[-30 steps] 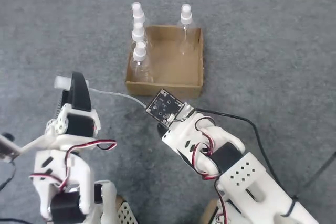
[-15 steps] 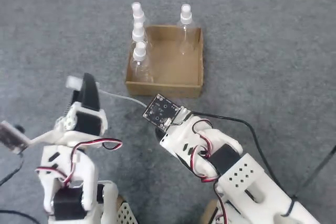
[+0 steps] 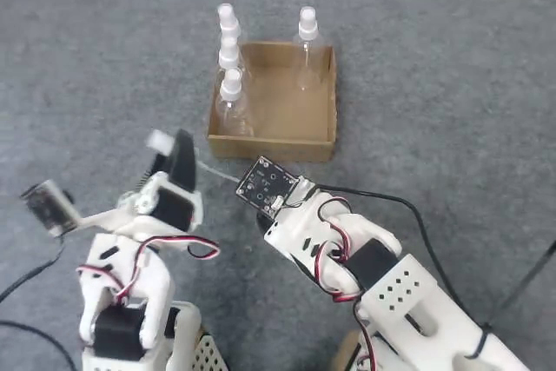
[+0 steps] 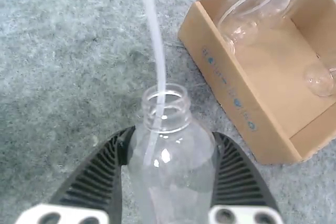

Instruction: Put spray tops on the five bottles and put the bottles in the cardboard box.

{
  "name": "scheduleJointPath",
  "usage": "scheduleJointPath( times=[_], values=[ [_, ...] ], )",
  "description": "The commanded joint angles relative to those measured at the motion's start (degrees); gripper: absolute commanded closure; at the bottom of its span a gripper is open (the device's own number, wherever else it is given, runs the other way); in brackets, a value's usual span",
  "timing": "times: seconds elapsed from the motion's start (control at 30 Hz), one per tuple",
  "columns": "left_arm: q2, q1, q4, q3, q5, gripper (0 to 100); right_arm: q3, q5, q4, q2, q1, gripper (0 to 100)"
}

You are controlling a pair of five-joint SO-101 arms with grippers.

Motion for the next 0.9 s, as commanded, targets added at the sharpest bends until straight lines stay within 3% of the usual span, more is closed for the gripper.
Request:
scheduleJointPath(
  times=[0.0, 0.17, 0.37, 0.57, 0.73, 0.87],
  values=[
    [-0.4, 2.3, 1.4, -0.4, -1.4, 99, -0.9, 0.5, -1.5, -2.3, 0.0, 91.9],
    [-0.4, 3.5, 1.1, 1.2, -1.5, 99, -0.9, 0.4, -1.5, -2.3, 0.0, 91.9],
    [-0.4, 10.5, 1.1, 3.3, -4.1, 99, -0.9, 0.4, -1.5, -2.4, 0.0, 91.9],
    [-0.4, 11.5, 1.0, 4.4, -4.2, 99, -0.9, 0.4, -1.5, -2.4, 0.0, 91.9],
    [-0.4, 17.4, 0.3, 6.5, -4.4, 99, -0.9, 0.4, -1.5, -2.4, -0.1, 91.9],
    [-0.4, 17.6, -1.9, 8.0, -6.3, 99, -0.9, 0.4, -1.2, -2.9, -0.2, 91.9]
  ],
)
